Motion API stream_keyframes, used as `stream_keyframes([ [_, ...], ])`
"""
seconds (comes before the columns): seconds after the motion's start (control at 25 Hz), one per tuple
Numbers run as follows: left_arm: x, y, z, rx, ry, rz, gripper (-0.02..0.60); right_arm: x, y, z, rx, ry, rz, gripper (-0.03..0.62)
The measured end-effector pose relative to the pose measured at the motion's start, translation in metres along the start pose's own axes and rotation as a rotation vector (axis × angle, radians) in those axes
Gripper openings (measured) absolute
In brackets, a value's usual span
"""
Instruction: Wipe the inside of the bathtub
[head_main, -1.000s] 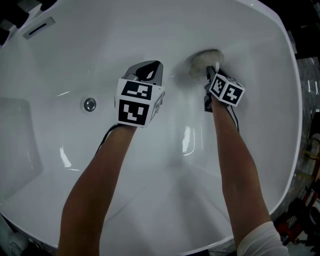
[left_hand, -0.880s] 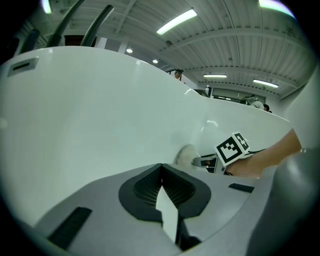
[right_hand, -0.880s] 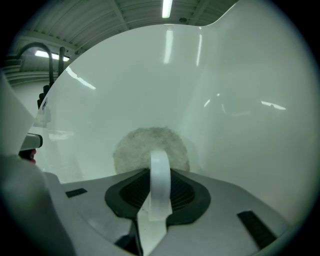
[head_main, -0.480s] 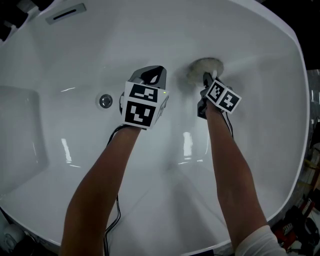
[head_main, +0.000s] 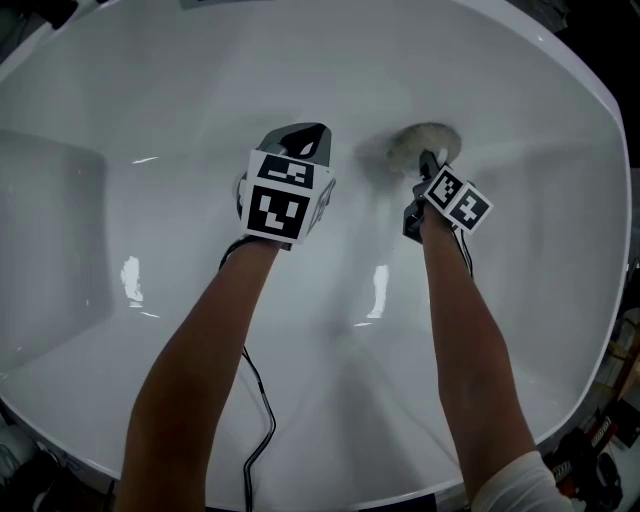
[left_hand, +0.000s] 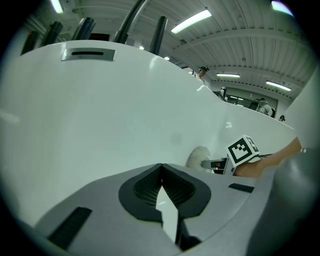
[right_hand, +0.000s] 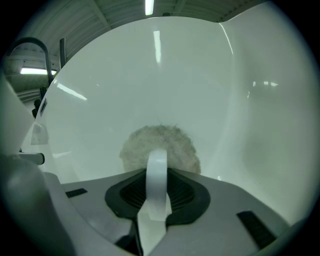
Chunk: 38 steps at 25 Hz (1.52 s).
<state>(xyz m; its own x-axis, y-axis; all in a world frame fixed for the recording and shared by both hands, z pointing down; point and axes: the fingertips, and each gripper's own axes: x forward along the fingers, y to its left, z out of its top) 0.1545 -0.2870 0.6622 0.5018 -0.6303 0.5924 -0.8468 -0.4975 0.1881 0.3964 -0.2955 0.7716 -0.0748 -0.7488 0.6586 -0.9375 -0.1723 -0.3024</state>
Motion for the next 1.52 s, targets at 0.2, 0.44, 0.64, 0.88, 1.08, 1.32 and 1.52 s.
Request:
stream_keyframes([
  [0.2, -0.018, 0.011, 0.004, -0.003, 0.001, 0.016, 0.012, -0.005, 0.015, 0.0, 0.01, 0.004, 0.005, 0.098],
  [0.44, -0.05, 0.018, 0.007, 0.018, 0.009, 0.01, 0.012, -0.021, 0.051, 0.002, 0.018, -0.003, 0.031, 0.098],
  [0.64, -0.064, 0.01, 0.023, 0.021, -0.005, 0.005, 0.011, -0.035, 0.053, 0.013, 0.05, -0.013, 0.031, 0.098],
  [0.88, -0.085, 0.082, -0.022, -0.006, 0.012, 0.019, 0.012, -0.008, 0.117, -0.031, 0.065, -0.004, 0.048, 0.098],
  [1.08, -0.097, 0.089, -0.03, -0.027, 0.012, 0.031, 0.012, -0.013, 0.138, -0.039, 0.066, -0.004, 0.076, 0.098],
  [1.32, -0.013, -0.017, -0.029, -0.02, -0.018, 0.031, 0.011, -0.004, 0.01, -0.011, 0.058, -0.03, 0.093, 0.098],
  [1.52, 0.068, -0.1, -0.046, -0.013, -0.064, 0.031, 0.012, 0.018, -0.099, 0.01, 0.043, -0.076, 0.107, 0.098],
])
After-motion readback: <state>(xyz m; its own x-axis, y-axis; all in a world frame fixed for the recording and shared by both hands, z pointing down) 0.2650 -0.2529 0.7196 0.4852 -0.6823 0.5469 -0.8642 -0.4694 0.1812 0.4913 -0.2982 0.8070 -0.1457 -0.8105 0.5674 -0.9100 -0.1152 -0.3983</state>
